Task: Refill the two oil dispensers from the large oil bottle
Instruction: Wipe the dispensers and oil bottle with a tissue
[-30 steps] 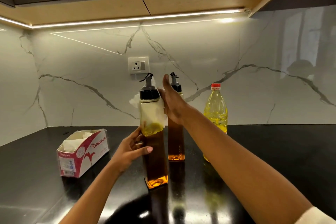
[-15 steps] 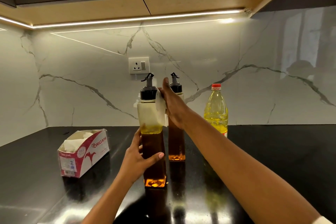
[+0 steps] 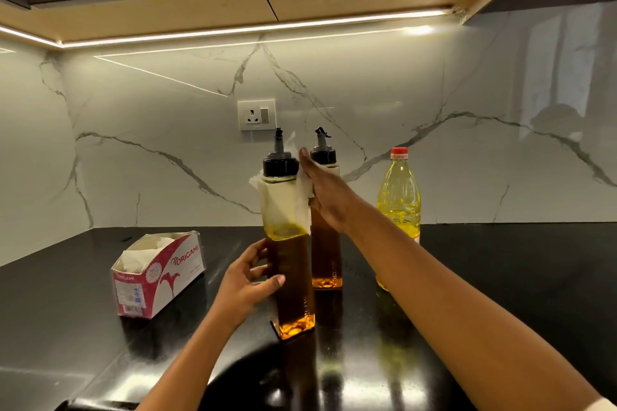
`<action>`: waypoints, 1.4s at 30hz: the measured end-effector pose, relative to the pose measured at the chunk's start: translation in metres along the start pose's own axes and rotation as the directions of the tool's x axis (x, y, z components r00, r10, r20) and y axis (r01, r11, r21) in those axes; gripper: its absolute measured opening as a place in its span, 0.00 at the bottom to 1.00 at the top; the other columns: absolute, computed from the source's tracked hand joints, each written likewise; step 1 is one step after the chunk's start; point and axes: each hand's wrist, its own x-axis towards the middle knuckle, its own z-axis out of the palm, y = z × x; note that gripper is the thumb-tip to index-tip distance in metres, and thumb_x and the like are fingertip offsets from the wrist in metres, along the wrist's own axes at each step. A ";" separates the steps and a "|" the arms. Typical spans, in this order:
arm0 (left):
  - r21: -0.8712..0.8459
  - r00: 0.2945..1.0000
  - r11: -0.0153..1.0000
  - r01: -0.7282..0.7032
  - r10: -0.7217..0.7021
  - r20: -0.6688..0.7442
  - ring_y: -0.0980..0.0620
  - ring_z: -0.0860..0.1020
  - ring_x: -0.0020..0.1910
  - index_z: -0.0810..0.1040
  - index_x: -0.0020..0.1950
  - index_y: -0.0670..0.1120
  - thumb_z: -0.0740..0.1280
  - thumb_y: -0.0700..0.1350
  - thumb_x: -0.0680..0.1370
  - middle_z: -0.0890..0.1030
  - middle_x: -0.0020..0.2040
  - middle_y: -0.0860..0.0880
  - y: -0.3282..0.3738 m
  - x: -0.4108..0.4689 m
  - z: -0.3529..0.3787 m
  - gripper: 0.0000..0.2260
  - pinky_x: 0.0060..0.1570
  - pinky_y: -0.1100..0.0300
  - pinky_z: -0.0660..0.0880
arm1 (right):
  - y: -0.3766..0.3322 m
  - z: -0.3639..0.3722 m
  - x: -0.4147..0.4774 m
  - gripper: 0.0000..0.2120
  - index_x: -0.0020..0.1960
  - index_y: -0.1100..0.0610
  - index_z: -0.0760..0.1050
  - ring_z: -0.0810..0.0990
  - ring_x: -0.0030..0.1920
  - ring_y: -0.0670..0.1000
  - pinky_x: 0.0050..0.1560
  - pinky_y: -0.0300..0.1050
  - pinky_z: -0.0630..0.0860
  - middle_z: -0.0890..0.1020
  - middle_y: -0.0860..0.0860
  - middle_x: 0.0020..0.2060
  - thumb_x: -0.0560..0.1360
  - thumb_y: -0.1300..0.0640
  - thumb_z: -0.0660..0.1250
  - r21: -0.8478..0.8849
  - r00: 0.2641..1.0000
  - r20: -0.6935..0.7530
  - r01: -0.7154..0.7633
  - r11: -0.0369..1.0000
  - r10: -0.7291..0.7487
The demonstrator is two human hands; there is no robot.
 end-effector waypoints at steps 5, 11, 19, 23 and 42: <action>-0.040 0.998 0.998 0.048 -0.046 0.053 0.49 0.81 0.57 0.69 0.70 0.48 0.76 0.38 0.68 0.82 0.59 0.51 -0.008 0.004 -0.007 0.32 0.51 0.60 0.79 | 0.003 -0.009 -0.004 0.21 0.62 0.49 0.72 0.74 0.58 0.49 0.64 0.51 0.68 0.77 0.50 0.57 0.78 0.39 0.51 -0.003 0.999 0.004 0.054 0.999 -0.054; -0.045 0.997 0.997 0.061 -0.058 0.057 0.48 0.81 0.58 0.71 0.67 0.49 0.78 0.49 0.63 0.82 0.59 0.50 -0.008 0.006 -0.009 0.35 0.50 0.59 0.79 | -0.016 0.013 0.017 0.35 0.76 0.53 0.54 0.58 0.74 0.59 0.72 0.62 0.55 0.60 0.56 0.74 0.76 0.34 0.46 -0.019 0.999 0.050 -0.009 1.000 0.010; -0.096 0.993 0.992 0.084 -0.075 0.093 0.49 0.79 0.60 0.69 0.70 0.49 0.78 0.50 0.62 0.81 0.61 0.50 -0.012 0.006 -0.004 0.38 0.53 0.58 0.78 | 0.006 -0.002 0.017 0.25 0.72 0.56 0.64 0.66 0.70 0.58 0.71 0.59 0.60 0.70 0.57 0.69 0.81 0.43 0.51 0.104 1.000 -0.014 -0.011 0.994 0.012; -0.078 0.992 0.994 0.083 -0.076 0.096 0.50 0.79 0.61 0.68 0.70 0.52 0.80 0.54 0.61 0.81 0.61 0.50 -0.016 0.000 0.000 0.40 0.56 0.58 0.78 | 0.014 0.002 0.018 0.25 0.72 0.54 0.65 0.67 0.68 0.59 0.70 0.61 0.62 0.70 0.57 0.68 0.80 0.43 0.52 0.082 1.000 -0.017 -0.004 0.997 0.005; -0.155 0.972 0.961 0.228 -0.217 0.088 0.49 0.80 0.60 0.68 0.71 0.52 0.83 0.54 0.56 0.81 0.61 0.50 -0.034 0.041 -0.041 0.47 0.50 0.53 0.80 | 0.134 -0.041 -0.032 0.08 0.46 0.58 0.79 0.80 0.38 0.46 0.42 0.39 0.78 0.82 0.52 0.41 0.74 0.68 0.65 0.113 0.992 -0.082 -0.089 0.990 0.099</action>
